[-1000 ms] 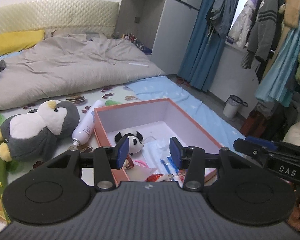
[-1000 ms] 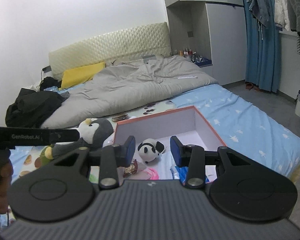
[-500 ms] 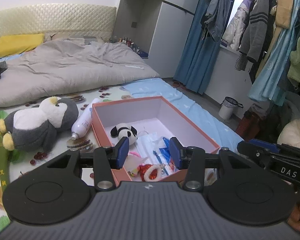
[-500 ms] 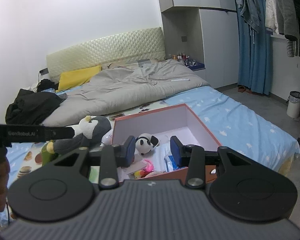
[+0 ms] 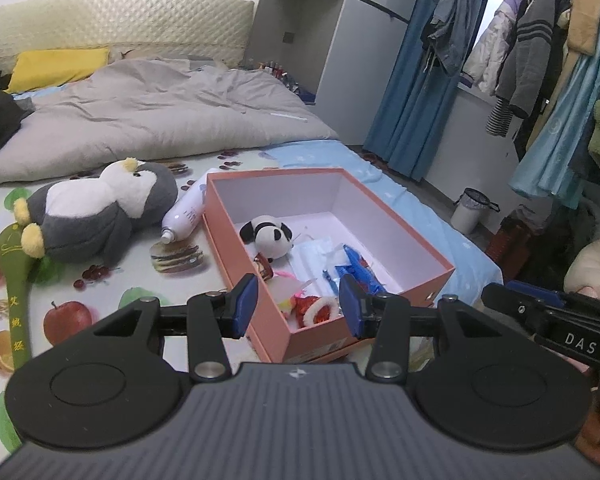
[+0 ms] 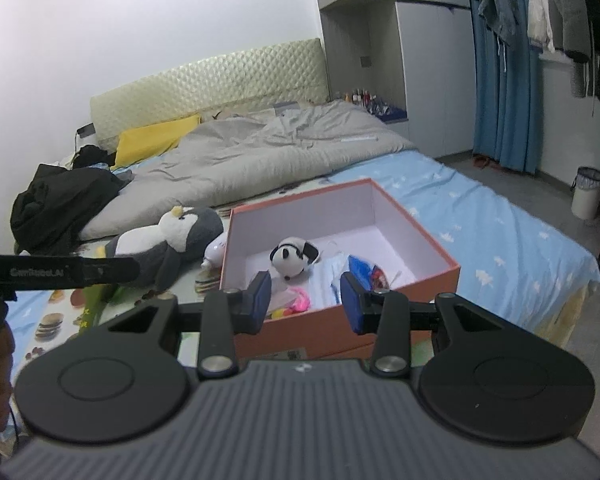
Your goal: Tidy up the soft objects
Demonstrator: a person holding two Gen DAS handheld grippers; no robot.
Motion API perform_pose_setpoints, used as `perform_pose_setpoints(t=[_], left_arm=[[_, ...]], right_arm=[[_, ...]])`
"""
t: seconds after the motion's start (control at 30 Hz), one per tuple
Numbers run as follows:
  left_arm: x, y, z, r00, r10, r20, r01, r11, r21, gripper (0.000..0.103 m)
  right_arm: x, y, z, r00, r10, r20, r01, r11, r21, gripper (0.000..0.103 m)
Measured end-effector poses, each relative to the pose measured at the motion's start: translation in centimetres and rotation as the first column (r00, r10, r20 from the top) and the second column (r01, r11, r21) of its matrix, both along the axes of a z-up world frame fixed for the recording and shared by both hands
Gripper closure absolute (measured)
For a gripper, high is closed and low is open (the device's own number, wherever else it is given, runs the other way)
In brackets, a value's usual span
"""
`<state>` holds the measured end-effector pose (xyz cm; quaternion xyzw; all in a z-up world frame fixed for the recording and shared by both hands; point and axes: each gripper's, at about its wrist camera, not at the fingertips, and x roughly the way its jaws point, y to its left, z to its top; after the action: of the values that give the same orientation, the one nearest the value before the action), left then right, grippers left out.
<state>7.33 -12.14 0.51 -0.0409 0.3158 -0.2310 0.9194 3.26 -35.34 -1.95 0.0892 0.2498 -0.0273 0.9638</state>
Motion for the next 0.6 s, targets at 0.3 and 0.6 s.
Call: perform_pose_setpoints(t=[0.3, 0.6], left_arm=[[0.3, -0.2, -1.0, 1.000, 0.017, -0.014, -0.017, 1.000, 0.016, 0.052], [0.7, -0.3, -1.3, 0.999, 0.047, -0.018, -0.046, 0.999, 0.026, 0.011]], right_arm=[[0.3, -0.3, -1.4, 0.999, -0.013, -0.046, 0.014, 1.000, 0.017, 0.061], [0.3, -1.0, -1.6, 0.998, -0.038, -0.054, 0.037, 0.999, -0.005, 0.006]])
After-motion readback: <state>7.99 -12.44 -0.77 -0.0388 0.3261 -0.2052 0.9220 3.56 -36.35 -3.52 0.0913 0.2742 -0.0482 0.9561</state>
